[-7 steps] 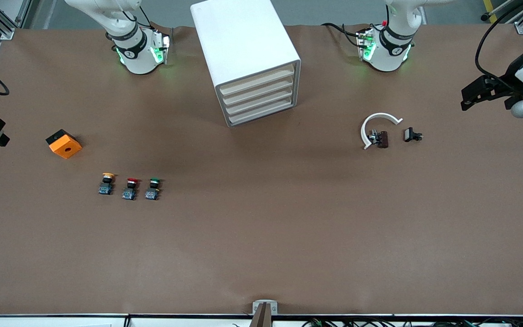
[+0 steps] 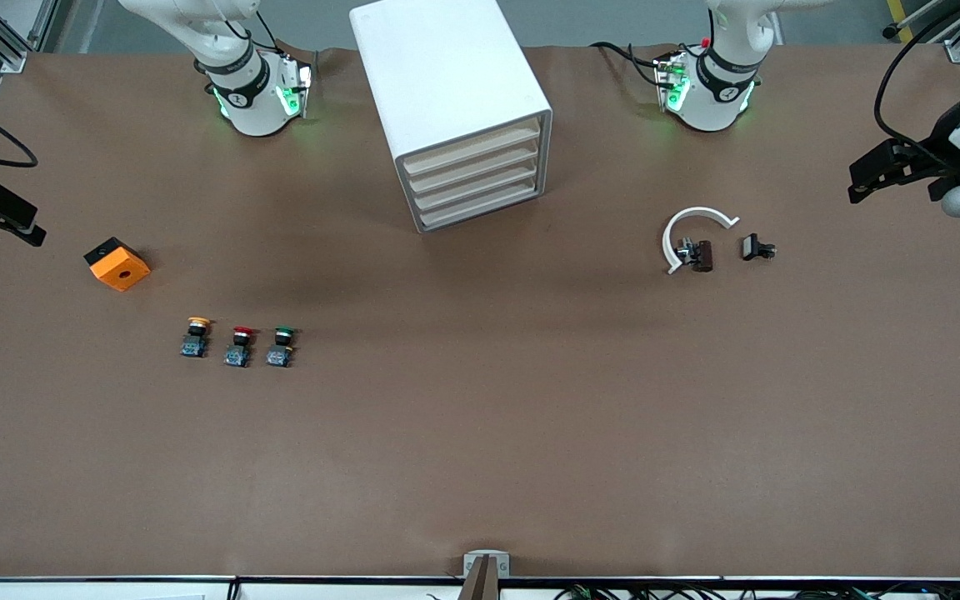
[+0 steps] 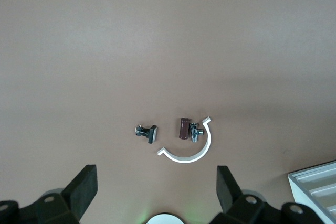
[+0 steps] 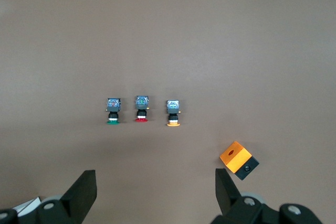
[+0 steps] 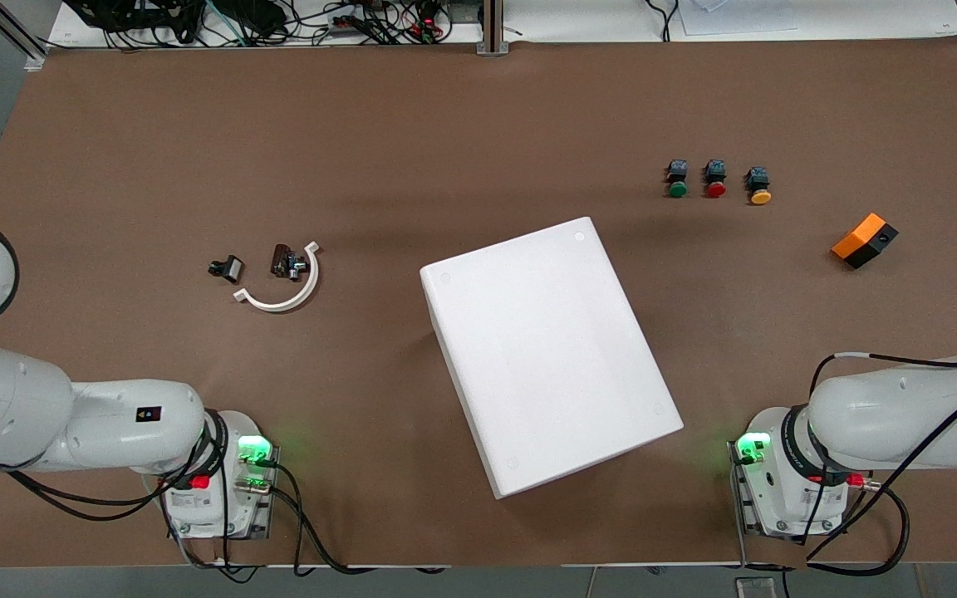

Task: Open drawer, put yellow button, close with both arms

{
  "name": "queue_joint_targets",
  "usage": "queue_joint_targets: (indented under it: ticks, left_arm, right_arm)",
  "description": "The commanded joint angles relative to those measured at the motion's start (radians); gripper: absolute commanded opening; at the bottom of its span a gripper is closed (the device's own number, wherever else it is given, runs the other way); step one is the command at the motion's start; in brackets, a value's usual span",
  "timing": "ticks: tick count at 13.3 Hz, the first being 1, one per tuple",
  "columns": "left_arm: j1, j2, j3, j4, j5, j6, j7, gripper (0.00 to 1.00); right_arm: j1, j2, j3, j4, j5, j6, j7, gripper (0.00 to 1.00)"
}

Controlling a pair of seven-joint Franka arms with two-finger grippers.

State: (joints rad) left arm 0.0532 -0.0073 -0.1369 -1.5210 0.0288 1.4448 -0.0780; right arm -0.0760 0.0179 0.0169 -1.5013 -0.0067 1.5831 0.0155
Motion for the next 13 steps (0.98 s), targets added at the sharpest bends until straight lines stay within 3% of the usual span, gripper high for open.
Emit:
queue_joint_targets:
  ticks: [1, 6, 11, 13]
  left_arm:
    - [0.017, 0.065, 0.002, 0.019, 0.017, -0.017, 0.023, 1.00]
    - [0.030, 0.235, 0.000, 0.019, 0.042, -0.008, -0.055, 1.00]
    - [-0.021, 0.413, -0.024, 0.008, 0.027, -0.011, -0.438, 1.00]
    - [-0.038, 0.469, -0.035, 0.007, -0.042, -0.011, -0.550, 1.00]
  right_arm:
    - [-0.005, 0.010, 0.002, 0.029, 0.008, -0.023, 0.003, 1.00]
    - [-0.001, 0.008, 0.005, 0.029, 0.004, -0.034, -0.006, 1.00]
    - [-0.005, 0.011, 0.002, 0.012, 0.002, -0.054, -0.011, 1.00]
    - [-0.036, 0.013, -0.002, 0.012, 0.002, -0.103, -0.023, 1.00]
